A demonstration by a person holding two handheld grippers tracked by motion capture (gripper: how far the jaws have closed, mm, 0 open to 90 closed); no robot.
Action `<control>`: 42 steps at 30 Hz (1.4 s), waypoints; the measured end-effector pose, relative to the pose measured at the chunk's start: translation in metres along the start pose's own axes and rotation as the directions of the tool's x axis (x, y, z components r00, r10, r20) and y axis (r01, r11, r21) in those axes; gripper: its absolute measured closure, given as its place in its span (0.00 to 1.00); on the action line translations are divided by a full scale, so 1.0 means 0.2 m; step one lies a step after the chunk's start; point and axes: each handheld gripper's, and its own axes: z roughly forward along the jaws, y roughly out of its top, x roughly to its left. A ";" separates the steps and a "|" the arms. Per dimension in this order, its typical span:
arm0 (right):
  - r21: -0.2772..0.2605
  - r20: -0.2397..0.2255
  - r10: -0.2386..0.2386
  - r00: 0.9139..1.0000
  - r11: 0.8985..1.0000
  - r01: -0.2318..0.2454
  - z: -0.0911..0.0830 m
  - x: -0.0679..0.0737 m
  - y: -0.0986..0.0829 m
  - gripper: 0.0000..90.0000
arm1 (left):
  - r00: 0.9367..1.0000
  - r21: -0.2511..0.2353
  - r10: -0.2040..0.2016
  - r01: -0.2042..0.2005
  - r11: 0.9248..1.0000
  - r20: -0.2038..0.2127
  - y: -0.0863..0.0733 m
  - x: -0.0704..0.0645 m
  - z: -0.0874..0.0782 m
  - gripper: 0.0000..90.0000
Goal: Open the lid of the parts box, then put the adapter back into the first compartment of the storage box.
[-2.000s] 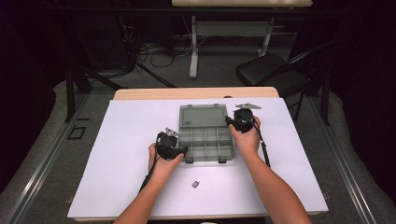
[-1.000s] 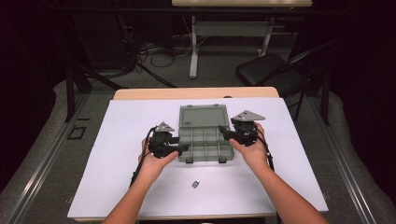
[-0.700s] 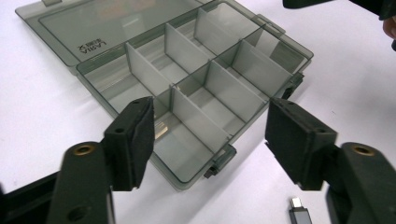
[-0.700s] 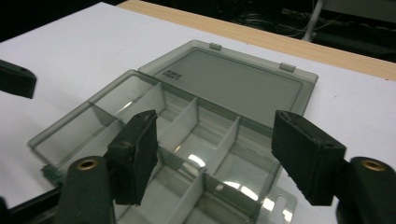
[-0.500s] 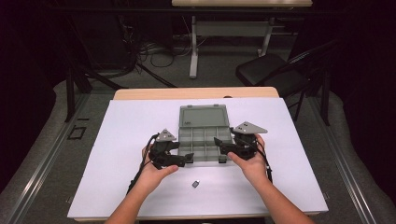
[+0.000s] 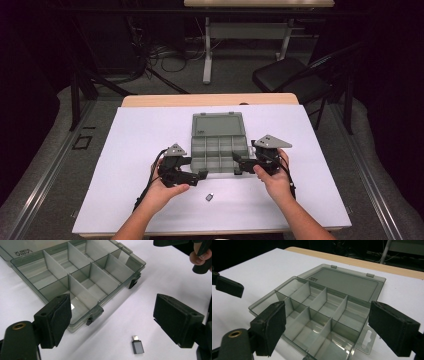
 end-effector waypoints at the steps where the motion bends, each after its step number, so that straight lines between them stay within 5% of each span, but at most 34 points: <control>1: -0.001 -0.007 0.007 1.000 1.000 -0.007 0.00 0.00 0.00 0.16 | 1.000 -0.003 -0.003 0.003 1.000 0.013 0.00 0.00 -0.01 0.17; 9: 0.014 -0.026 0.017 1.000 1.000 -0.017 0.00 0.01 0.02 0.05 | 0.999 0.007 -0.026 0.026 1.000 0.032 0.00 0.00 -0.02 0.12; 17: 0.024 -0.029 0.033 0.999 0.999 -0.032 0.01 0.00 0.02 0.04 | 1.000 0.064 0.025 -0.025 0.998 -0.006 0.01 -0.07 0.02 0.15; 24: 0.023 -0.028 0.029 0.999 0.999 -0.028 -0.01 0.01 0.03 0.04 | 0.991 0.152 0.132 -0.126 0.980 -0.029 -0.01 -0.17 0.08 0.18; 35: 0.024 -0.037 0.033 0.999 0.999 -0.032 -0.02 0.00 0.04 0.04 | 0.984 0.250 0.177 -0.166 0.954 -0.022 -0.05 -0.22 0.13 0.38; 39: 0.017 -0.039 0.041 0.998 0.999 -0.041 -0.03 -0.01 0.04 0.04 | 0.981 0.251 0.189 -0.173 0.952 -0.040 -0.05 -0.22 0.13 0.41; 42: 0.019 -0.040 0.037 0.999 0.999 -0.037 -0.03 -0.01 0.04 0.04 | 0.987 0.273 0.153 -0.133 0.953 -0.052 -0.06 -0.23 0.14 0.43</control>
